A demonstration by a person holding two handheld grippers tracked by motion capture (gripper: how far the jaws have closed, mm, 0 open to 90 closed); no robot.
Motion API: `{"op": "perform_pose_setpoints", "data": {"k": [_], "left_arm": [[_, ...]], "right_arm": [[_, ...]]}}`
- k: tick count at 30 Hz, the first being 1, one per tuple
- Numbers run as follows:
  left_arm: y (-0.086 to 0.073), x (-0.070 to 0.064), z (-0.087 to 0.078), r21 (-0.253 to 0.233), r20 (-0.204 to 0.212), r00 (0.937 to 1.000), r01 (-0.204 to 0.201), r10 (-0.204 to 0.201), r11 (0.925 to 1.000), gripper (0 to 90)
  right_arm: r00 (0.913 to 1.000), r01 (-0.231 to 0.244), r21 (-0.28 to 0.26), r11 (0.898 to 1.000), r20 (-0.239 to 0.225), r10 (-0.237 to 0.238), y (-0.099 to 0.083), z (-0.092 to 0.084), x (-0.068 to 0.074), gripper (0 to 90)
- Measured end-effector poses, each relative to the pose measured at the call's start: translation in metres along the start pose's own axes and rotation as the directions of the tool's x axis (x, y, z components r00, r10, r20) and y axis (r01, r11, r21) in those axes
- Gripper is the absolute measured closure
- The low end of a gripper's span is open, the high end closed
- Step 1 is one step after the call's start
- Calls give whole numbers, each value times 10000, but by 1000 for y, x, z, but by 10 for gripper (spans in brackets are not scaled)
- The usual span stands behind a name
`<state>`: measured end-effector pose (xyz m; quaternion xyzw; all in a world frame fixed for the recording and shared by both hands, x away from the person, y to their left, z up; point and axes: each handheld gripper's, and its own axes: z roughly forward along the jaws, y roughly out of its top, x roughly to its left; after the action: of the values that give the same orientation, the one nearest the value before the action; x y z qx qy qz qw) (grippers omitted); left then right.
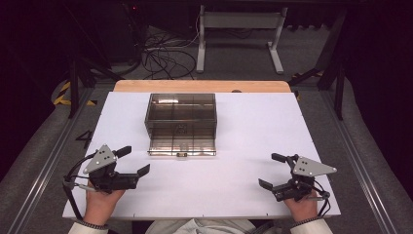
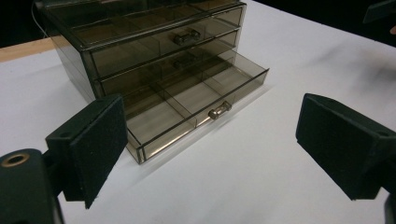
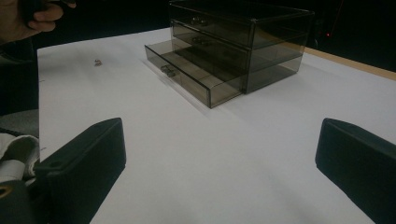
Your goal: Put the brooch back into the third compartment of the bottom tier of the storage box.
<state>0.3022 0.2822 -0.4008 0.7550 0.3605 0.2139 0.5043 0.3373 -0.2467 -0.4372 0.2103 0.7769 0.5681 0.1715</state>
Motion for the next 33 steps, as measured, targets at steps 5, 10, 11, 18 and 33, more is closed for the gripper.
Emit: {"op": "perform_pose_setpoints", "data": {"k": [5, 10, 11, 18, 33], "left_arm": [[3, -1, -1, 368, -61, 9998, -201, 203, 9991, 155], [8, -3, -5, 831, 32, 9987, -511, 510, 9952, 231], [9, -2, -5, 940, 120, 9986, -526, 517, 9942, 253], [14, 0, -4, 2068, 279, 9969, -772, 730, 9753, 303], [13, 12, 12, 4315, 416, 9990, -308, 142, 9016, 268]], "right_arm": [[10000, -24, -66, 10000, -70, 24, 0, 0, 0, 23], [9999, -22, -74, 10000, -109, 21, 1, -1, 1, 24], [9999, -13, -71, 10000, -137, 12, 0, 0, 0, 23], [9998, -2, -45, 10000, -177, 1, 0, 0, 1, 24], [9998, -19, 46, 10000, -220, 20, 0, 1, 0, 23]]}}
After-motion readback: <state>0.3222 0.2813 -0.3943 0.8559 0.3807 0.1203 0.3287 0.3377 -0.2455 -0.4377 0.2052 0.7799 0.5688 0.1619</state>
